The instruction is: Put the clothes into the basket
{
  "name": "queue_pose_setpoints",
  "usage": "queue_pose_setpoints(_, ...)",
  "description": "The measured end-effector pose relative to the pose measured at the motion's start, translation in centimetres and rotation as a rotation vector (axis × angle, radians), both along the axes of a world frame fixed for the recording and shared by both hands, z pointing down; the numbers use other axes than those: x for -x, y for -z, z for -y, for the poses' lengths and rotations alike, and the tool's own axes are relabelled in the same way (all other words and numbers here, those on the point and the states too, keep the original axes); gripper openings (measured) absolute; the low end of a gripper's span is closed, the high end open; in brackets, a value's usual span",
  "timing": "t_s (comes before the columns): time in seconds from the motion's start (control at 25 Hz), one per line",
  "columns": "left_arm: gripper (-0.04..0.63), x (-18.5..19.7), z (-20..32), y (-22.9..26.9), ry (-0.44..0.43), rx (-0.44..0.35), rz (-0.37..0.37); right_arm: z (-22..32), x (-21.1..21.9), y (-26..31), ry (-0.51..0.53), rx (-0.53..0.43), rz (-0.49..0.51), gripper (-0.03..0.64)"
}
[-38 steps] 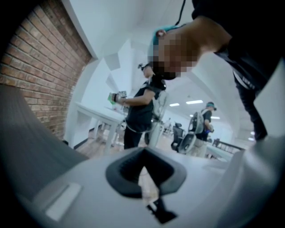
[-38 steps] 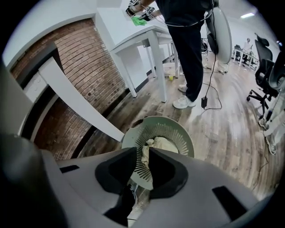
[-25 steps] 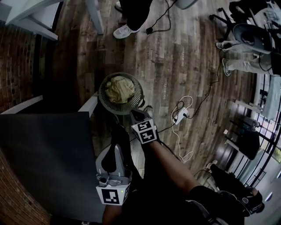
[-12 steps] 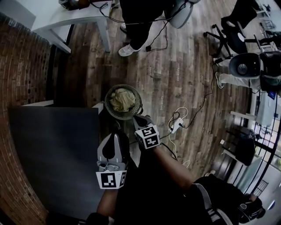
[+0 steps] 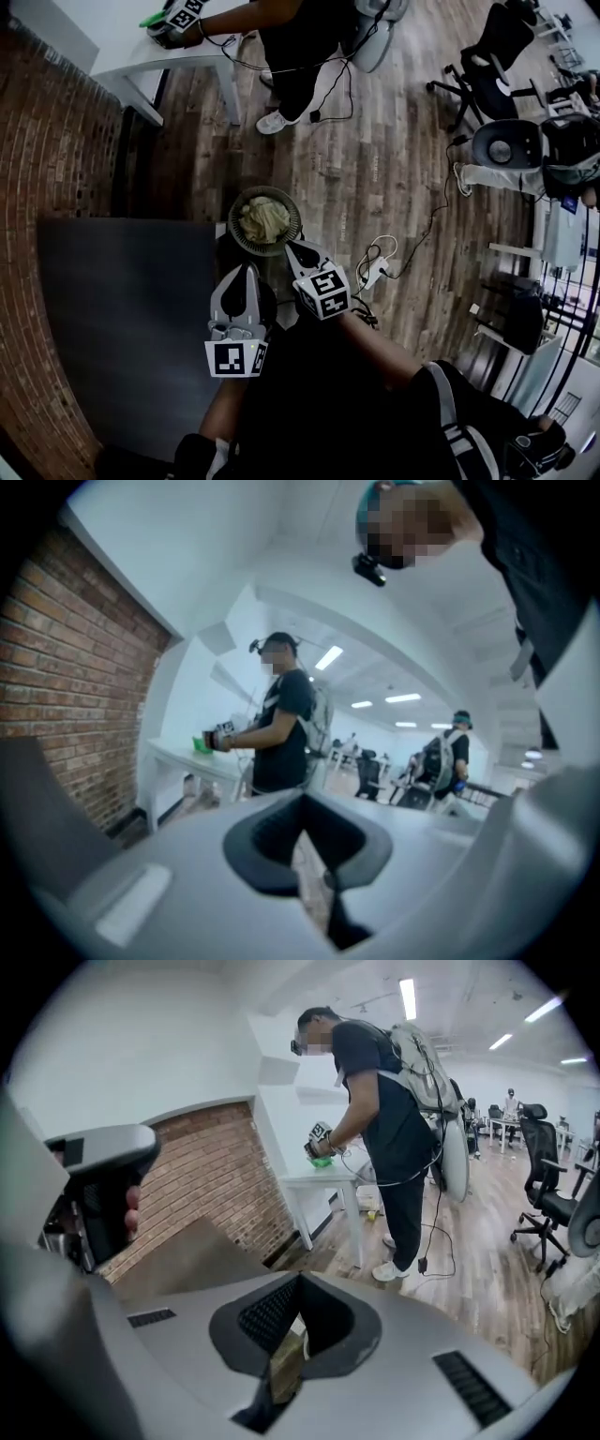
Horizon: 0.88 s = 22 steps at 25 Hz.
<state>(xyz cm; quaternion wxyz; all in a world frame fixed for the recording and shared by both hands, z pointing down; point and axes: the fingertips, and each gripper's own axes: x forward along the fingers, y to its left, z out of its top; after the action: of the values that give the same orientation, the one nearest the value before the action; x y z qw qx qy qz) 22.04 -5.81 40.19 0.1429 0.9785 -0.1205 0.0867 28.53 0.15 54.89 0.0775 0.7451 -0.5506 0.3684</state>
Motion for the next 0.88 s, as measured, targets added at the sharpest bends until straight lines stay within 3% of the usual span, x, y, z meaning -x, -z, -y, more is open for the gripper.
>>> queue_pose_setpoints(0.36,0.005,-0.3,0.4,3.9,-0.007,-0.073,-0.053,-0.6,0.0,7.7,0.008,-0.147,-0.089,0.005)
queue_pose_setpoints(0.88,0.005,-1.7,0.3,5.9,0.008,-0.112,-0.092,-1.3,-1.2,12.7,0.026,-0.247,-0.142,0.005)
